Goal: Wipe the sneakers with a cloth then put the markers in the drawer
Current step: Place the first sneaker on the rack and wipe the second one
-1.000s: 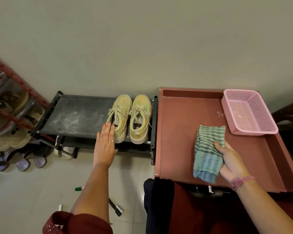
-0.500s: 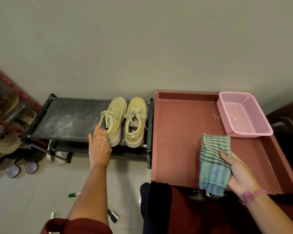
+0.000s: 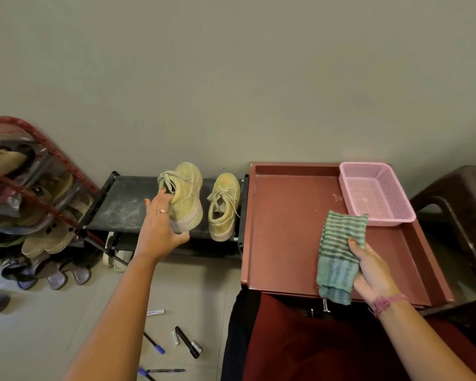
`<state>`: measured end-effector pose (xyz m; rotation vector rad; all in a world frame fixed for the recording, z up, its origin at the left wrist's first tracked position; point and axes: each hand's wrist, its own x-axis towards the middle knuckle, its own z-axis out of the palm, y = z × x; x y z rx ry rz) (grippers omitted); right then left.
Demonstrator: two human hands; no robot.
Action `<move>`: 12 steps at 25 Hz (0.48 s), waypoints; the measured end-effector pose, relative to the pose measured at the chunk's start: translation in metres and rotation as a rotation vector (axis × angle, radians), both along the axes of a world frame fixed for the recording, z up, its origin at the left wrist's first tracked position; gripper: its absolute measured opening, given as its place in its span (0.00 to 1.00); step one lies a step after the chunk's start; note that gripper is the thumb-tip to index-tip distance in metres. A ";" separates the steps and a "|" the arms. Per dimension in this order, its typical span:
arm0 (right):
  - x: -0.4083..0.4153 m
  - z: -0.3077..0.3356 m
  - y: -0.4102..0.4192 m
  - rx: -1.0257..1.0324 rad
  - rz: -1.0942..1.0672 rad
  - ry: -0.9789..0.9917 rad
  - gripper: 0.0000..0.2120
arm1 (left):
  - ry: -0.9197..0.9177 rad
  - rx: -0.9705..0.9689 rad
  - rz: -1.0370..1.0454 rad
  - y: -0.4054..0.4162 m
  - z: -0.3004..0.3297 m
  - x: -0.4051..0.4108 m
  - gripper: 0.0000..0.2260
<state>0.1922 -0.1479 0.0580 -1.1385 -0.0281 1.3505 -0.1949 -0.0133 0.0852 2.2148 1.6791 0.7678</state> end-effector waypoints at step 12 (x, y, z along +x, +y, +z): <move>0.005 0.038 -0.063 0.154 -0.005 -0.094 0.14 | -0.145 -0.317 -0.399 -0.113 0.056 0.149 0.40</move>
